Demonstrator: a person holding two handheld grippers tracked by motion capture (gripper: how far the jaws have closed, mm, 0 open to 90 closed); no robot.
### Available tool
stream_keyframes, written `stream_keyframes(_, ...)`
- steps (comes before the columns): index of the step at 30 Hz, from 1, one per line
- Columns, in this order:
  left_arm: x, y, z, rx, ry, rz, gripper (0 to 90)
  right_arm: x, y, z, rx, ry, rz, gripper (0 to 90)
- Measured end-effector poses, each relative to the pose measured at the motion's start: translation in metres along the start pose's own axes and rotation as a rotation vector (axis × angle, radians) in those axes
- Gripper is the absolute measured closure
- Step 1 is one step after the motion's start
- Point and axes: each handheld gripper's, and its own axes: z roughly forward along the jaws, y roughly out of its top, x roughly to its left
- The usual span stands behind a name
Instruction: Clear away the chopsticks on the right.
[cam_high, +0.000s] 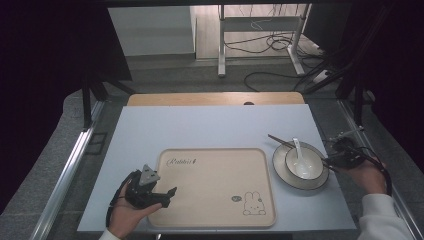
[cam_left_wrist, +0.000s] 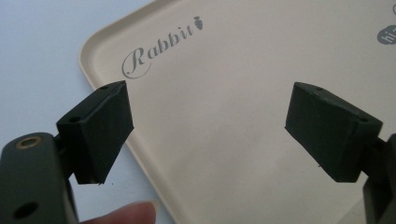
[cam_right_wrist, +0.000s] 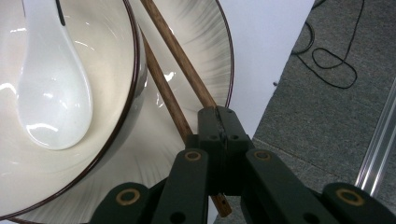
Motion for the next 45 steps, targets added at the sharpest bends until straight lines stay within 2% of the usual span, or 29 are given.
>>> stream_keyframes(7, 0.000, 0.000, -0.001, 0.001, 0.000, 0.001, 15.2, -0.001, 0.000, -0.003, -0.003, 0.003, -0.007, 89.2)
stream_keyframes(8, 0.000, 0.000, -0.001, -0.001, -0.001, 0.001, 15.2, -0.005, 0.000, -0.013, -0.032, 0.010, -0.009, 85.0)
stream_keyframes(9, 0.000, 0.000, -0.001, -0.003, -0.001, -0.003, 15.2, -0.005, 0.000, -0.013, -0.032, 0.010, -0.009, 85.0)
stream_keyframes(10, 0.000, 0.000, 0.000, -0.005, 0.000, -0.005, 15.2, -0.008, 0.000, -0.021, -0.036, 0.003, -0.023, 69.4)
stream_keyframes(11, 0.000, 0.000, 0.000, -0.004, 0.002, -0.004, 15.2, -0.009, -0.001, -0.023, -0.031, -0.007, -0.036, 65.5)
stream_keyframes(12, 0.000, 0.000, 0.000, -0.004, 0.002, -0.004, 15.2, -0.009, -0.001, -0.023, -0.031, -0.007, -0.036, 65.5)
stream_keyframes(13, 0.000, 0.000, 0.000, 0.002, 0.003, 0.002, 15.2, -0.015, -0.002, -0.026, -0.019, -0.035, -0.058, 61.2)
stream_keyframes(14, 0.001, 0.000, 0.000, 0.006, 0.003, 0.006, 15.2, -0.017, -0.002, -0.026, -0.015, -0.030, -0.060, 60.5)
stream_keyframes(16, 0.001, 0.000, 0.000, 0.008, 0.003, 0.006, 15.2, -0.019, -0.003, -0.025, -0.011, -0.027, -0.066, 60.4)
stream_keyframes(18, 0.000, 0.000, 0.001, 0.008, 0.005, 0.003, 15.2, -0.022, -0.003, -0.019, 0.016, -0.014, -0.103, 60.6)
stream_keyframes(20, 0.000, 0.000, 0.001, 0.008, 0.005, 0.001, 15.2, -0.021, -0.002, -0.017, 0.022, -0.011, -0.113, 61.1)
stream_keyframes(25, -0.001, 0.000, 0.001, 0.009, 0.005, 0.004, 15.2, -0.022, -0.001, -0.006, 0.057, 0.005, -0.142, 66.0)
stream_keyframes(26, -0.001, 0.000, 0.001, 0.007, 0.006, 0.002, 15.2, -0.020, -0.001, -0.002, 0.076, 0.012, -0.160, 67.7)
stream_keyframes(29, 0.000, -0.001, 0.000, 0.006, 0.007, 0.001, 15.2, -0.021, -0.001, 0.002, 0.090, 0.018, -0.166, 70.8)
stream_keyframes(37, 0.000, -0.001, 0.000, 0.008, 0.006, 0.004, 15.2, -0.022, -0.003, 0.007, 0.096, 0.032, -0.201, 77.7)
stream_keyframes(40, 0.000, -0.001, 0.001, 0.012, 0.009, 0.005, 15.2, -0.021, -0.004, 0.007, 0.092, 0.039, -0.236, 82.6)
stream_keyframes(45, 0.000, -0.001, 0.001, 0.010, 0.008, 0.006, 15.2, -0.023, -0.005, 0.006, 0.080, 0.047, -0.244, 82.9)
